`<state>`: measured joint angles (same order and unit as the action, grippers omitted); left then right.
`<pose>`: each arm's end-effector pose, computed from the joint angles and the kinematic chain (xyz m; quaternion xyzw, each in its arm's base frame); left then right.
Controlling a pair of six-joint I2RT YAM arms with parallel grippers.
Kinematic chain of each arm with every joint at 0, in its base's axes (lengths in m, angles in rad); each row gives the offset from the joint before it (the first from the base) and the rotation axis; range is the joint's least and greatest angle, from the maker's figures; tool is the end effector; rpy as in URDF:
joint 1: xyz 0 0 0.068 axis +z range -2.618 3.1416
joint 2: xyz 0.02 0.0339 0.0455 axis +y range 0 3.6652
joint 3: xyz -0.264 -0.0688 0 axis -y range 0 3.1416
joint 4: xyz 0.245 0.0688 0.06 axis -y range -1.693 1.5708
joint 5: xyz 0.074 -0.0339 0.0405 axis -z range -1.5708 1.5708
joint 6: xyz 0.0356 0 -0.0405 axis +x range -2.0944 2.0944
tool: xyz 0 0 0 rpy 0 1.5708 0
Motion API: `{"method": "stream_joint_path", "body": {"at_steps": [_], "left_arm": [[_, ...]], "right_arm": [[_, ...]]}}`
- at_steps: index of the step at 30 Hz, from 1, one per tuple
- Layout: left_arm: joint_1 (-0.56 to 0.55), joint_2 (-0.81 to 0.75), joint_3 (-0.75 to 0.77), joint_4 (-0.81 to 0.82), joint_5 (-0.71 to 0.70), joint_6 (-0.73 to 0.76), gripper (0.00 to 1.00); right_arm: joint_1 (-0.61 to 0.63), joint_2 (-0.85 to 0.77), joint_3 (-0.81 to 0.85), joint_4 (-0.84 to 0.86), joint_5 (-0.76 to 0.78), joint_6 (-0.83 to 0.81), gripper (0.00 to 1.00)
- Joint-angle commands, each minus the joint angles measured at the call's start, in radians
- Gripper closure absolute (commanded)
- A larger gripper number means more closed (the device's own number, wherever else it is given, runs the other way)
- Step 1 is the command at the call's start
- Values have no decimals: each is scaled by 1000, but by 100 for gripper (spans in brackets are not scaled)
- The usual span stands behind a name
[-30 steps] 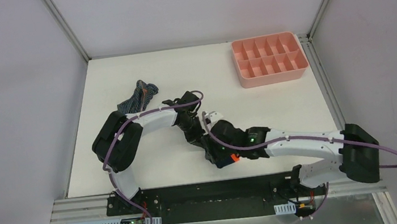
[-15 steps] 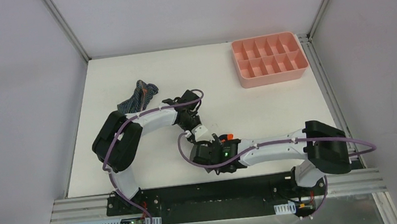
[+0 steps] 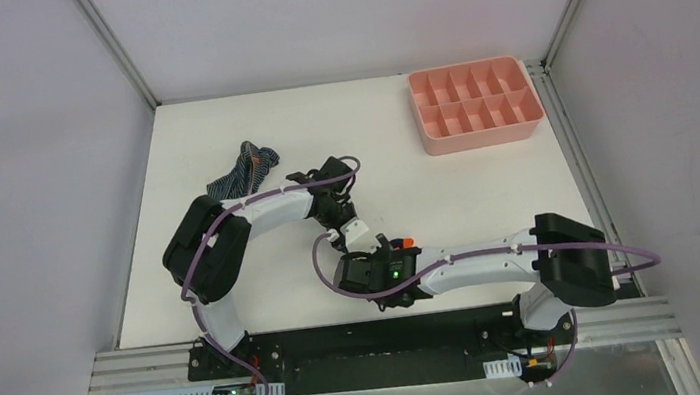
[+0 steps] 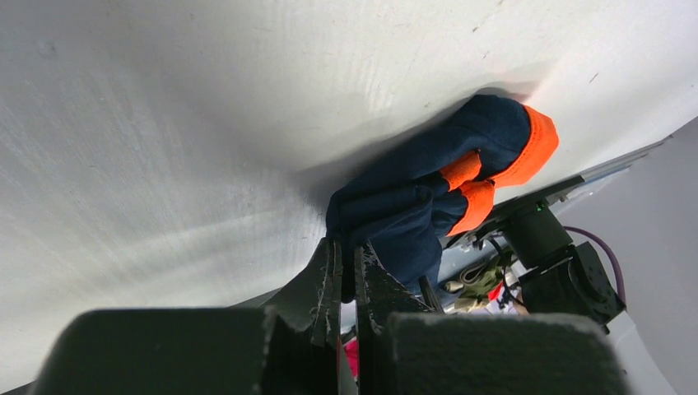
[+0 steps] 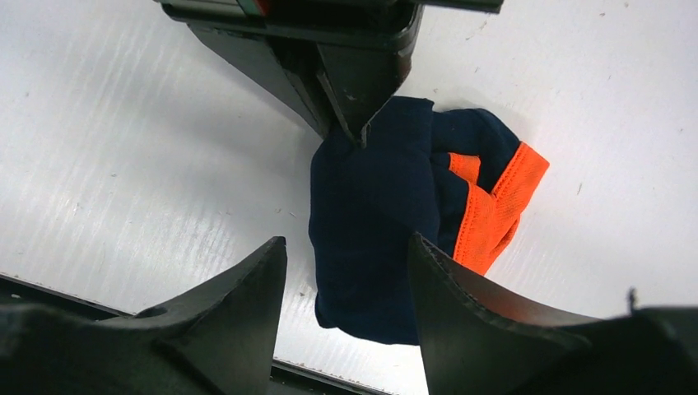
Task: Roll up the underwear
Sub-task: Roll the underwear to the center of the board.
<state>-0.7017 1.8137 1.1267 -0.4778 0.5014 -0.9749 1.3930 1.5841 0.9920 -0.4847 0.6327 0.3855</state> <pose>0.2582 -0.2406 0.1641 0.0797 -0.9468 0.3077 0.0501 0.0754 0.3004 0.2001 -0.3782 0.8438 -0.0096 0.3807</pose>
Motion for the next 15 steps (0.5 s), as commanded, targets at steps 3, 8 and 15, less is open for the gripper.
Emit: {"method": "stream_joint_path", "body": {"at_steps": [3,8,15], "left_arm": [[-9,16,40,-28,53,25,100],[-7,19,40,-30,59,24,100],[-4,23,57,-30,66,8,100]], "right_arm": [[1,55,34,-50,31,64,43],[0,98,29,-61,83,90,47],[-8,98,-28,-35,102,141,88]]}}
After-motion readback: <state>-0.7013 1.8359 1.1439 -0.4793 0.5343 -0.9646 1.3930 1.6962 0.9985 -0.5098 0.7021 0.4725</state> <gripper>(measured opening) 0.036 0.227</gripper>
